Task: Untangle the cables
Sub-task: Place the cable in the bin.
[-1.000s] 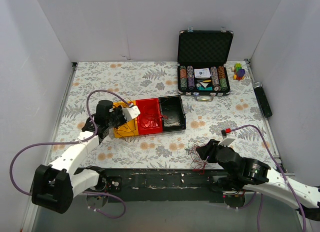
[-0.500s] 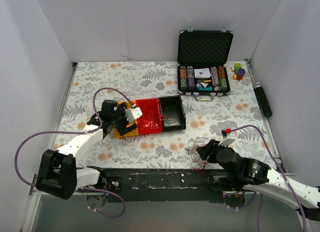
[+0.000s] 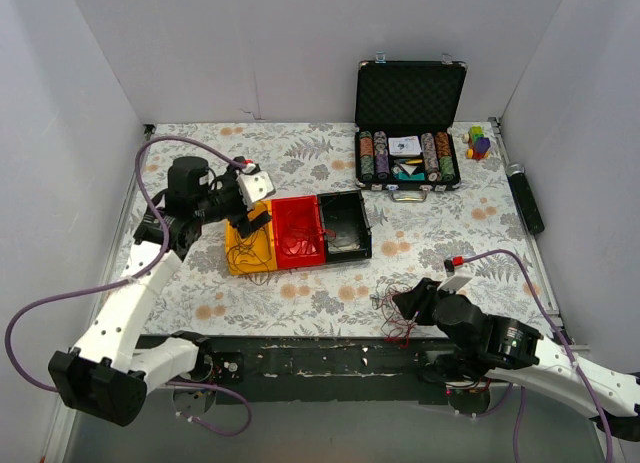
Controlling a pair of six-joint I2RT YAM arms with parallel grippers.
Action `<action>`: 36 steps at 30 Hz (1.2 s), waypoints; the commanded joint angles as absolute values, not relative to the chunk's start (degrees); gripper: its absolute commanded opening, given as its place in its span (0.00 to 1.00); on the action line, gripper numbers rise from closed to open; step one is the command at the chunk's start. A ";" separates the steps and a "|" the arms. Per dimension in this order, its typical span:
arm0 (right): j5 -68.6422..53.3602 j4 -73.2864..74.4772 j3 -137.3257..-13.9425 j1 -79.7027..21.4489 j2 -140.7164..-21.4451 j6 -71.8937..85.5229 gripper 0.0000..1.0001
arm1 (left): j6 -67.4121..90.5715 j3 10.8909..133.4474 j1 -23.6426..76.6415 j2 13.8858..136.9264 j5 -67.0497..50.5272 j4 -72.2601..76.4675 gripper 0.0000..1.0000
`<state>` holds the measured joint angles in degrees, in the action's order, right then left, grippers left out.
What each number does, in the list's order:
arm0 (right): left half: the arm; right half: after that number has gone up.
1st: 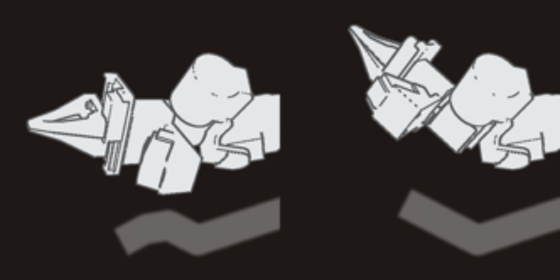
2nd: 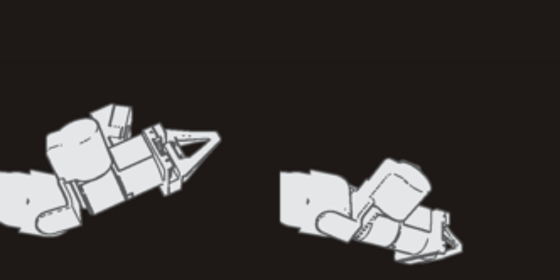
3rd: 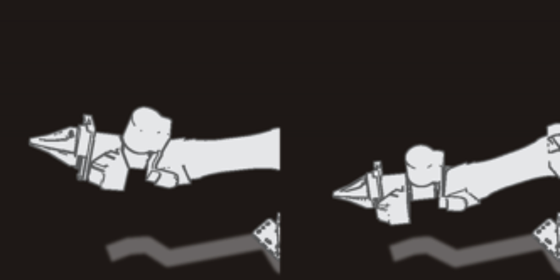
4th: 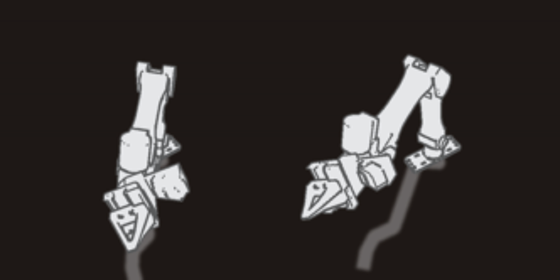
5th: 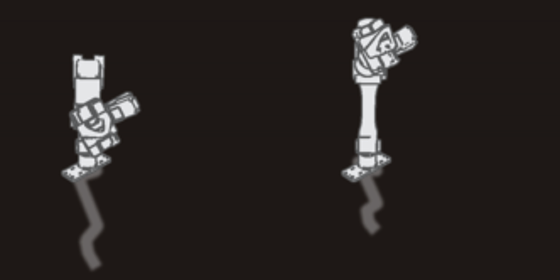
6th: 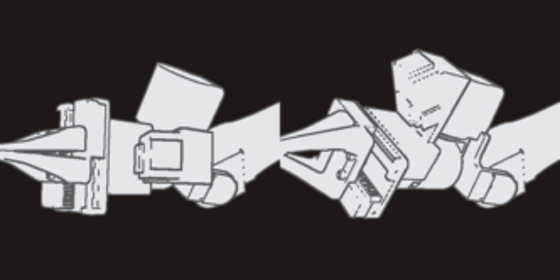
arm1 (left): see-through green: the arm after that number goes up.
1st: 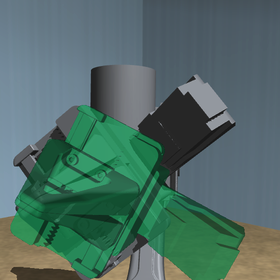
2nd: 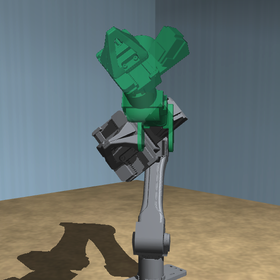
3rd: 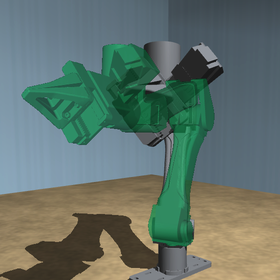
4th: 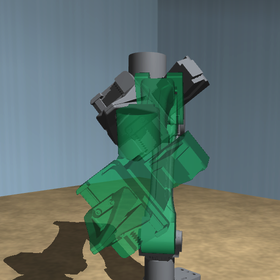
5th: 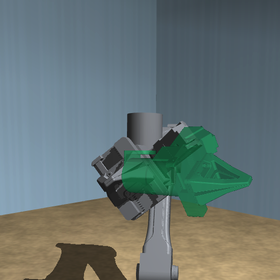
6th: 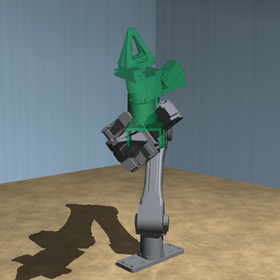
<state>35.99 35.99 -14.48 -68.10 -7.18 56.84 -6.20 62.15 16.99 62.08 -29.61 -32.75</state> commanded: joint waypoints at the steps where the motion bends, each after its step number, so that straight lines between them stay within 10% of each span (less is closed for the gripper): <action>1: 36.13 31.04 -16.26 -68.03 -7.12 54.50 0.54 | -3.17 63.20 18.80 59.15 -47.88 -37.18 0.76; 12: 32.26 23.29 -24.17 -68.03 -15.55 46.41 0.47 | 4.14 45.28 47.88 63.62 -39.83 -15.31 0.83; 18: 31.29 21.80 -20.92 -68.03 -14.33 48.77 0.48 | 10.10 40.78 52.55 70.39 -35.50 -0.35 0.98; 36: 33.75 28.21 -19.07 -68.03 -6.77 52.73 0.47 | 21.09 38.94 66.01 86.39 -17.51 21.96 0.97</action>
<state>32.58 27.24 -19.68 -68.10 -9.08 51.13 20.60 38.61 66.06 84.71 -25.10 15.84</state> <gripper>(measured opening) 0.470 0.976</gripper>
